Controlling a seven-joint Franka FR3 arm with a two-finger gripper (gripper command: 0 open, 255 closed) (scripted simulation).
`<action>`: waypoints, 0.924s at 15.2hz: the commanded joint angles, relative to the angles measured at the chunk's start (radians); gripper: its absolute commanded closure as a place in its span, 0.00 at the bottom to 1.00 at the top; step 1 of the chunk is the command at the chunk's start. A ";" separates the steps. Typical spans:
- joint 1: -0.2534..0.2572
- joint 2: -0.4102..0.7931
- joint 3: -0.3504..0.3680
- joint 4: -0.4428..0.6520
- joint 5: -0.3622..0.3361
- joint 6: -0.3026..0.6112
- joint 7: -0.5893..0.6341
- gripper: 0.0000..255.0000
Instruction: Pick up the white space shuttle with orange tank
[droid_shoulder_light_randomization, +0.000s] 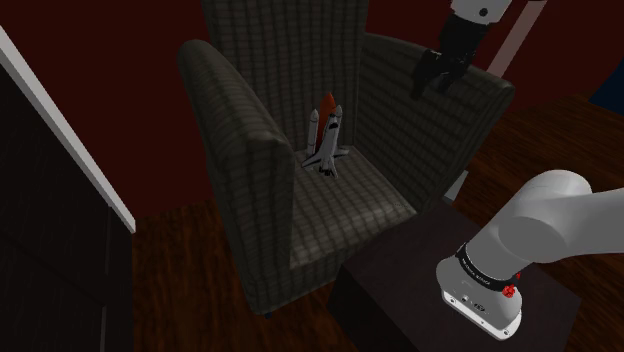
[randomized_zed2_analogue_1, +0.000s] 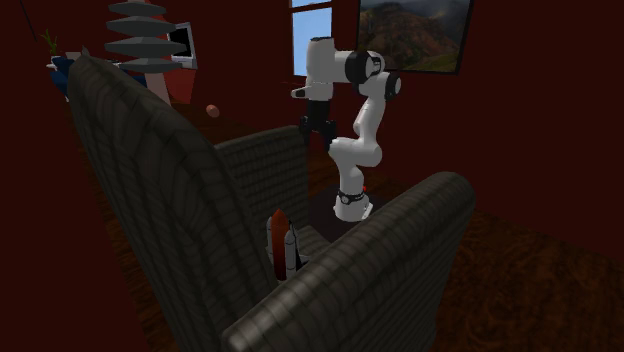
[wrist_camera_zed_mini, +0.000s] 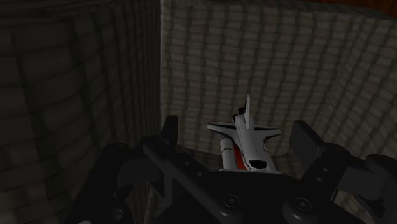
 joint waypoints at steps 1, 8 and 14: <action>0.000 0.000 0.000 0.000 0.000 0.000 0.000 0.00; -0.001 0.259 0.070 0.068 -0.002 0.167 0.074 0.00; -0.008 0.498 0.122 0.180 -0.034 0.269 0.146 0.00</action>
